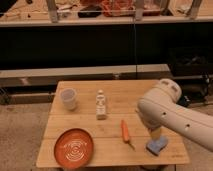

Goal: Drag the ceramic bowl in a circle

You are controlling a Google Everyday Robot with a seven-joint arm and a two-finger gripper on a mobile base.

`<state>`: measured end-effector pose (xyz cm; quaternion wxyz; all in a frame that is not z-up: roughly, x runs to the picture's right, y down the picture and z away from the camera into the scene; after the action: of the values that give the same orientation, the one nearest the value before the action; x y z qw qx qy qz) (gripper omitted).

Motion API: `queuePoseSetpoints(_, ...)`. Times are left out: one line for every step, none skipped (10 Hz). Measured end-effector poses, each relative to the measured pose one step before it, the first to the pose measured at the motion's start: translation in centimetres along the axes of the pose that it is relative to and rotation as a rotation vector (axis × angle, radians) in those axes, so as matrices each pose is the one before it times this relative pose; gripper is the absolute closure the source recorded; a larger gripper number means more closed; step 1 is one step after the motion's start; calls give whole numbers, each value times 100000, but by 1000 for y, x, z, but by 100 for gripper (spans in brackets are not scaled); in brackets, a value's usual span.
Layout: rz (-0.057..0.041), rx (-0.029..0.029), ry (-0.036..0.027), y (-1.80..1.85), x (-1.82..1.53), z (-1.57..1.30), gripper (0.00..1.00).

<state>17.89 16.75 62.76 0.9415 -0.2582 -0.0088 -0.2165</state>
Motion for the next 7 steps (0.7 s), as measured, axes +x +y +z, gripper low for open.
queuePoseSetpoints(-1588, 85, 142, 185, -258, -12, 20)
queuePoseSetpoints(-3503, 94, 97, 270, -657, -10, 20)
queuePoseSetpoints(-2952, 266, -98, -170, -946, -109, 20)
queuePoseSetpoints(-3304, 178, -157, -307, -867, -38, 20)
queuePoseSetpoints(-2591, 212, -88, -70, -392, -31, 20)
queuePoseSetpoints(-1850, 9, -71, 67, -222, -6, 20)
queuePoseSetpoints(-3334, 294, -383, -209, -625, -98, 20)
